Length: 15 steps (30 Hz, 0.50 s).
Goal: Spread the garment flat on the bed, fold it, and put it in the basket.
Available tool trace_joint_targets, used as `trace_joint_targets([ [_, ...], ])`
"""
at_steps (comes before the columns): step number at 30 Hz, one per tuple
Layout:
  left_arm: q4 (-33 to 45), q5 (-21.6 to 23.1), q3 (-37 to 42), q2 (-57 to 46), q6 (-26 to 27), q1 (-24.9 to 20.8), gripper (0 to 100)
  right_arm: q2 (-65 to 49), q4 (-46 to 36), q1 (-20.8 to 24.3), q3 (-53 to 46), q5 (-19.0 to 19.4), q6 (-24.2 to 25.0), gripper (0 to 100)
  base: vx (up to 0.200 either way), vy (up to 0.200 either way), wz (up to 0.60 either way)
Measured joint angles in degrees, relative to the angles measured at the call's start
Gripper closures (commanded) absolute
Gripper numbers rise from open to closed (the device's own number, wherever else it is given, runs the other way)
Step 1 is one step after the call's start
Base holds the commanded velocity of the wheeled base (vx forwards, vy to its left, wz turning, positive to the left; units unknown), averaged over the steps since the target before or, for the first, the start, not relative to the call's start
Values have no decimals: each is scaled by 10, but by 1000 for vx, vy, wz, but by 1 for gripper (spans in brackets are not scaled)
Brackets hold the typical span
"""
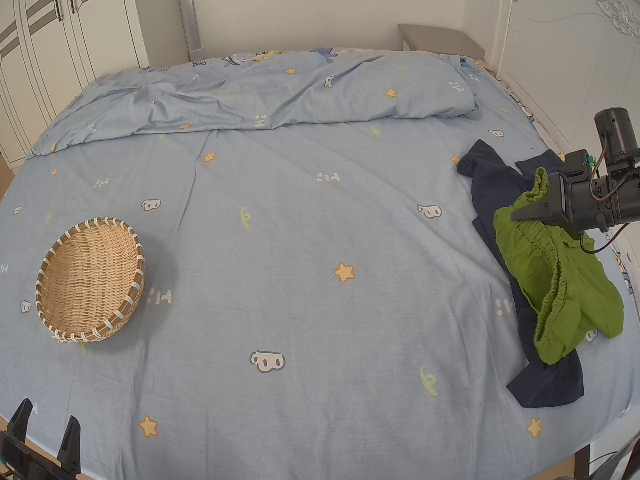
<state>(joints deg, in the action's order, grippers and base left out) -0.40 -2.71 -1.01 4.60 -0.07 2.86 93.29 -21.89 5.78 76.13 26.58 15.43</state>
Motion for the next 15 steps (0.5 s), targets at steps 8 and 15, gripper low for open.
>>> trace_joint_targets([
  [8,0,0,0,0,0,0,0,-29,-5,153,-8,-105,52,100,0,0,0],
  [15,0,0,0,0,0,0,0,-19,11,280,12,-192,99,100,0,0,0],
])
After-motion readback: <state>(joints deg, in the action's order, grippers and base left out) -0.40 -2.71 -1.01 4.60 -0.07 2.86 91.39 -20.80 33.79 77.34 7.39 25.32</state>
